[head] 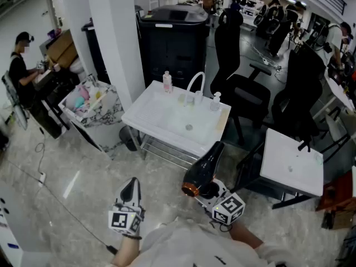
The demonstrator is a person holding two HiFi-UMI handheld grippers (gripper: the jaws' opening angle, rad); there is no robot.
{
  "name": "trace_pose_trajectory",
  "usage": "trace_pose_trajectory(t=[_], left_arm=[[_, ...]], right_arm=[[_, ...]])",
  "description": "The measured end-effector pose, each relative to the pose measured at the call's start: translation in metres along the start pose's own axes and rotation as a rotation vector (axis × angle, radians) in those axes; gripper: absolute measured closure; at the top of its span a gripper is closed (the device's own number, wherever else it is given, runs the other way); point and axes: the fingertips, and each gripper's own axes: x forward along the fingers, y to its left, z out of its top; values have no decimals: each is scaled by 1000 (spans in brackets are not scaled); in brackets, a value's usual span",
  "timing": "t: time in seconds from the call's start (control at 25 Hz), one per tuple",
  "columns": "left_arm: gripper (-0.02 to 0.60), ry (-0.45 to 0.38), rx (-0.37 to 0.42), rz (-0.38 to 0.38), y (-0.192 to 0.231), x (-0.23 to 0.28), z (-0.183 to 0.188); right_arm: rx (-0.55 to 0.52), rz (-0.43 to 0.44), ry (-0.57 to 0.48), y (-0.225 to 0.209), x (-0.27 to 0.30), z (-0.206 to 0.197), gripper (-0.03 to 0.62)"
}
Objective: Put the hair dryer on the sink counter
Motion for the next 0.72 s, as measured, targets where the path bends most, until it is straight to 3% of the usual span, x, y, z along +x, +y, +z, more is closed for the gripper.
trace_pose_trajectory(t=[0.72], left_arm=[[558, -7, -14, -4, 28, -19, 4]], right_arm=[[19, -32, 16, 23, 22, -2, 307]])
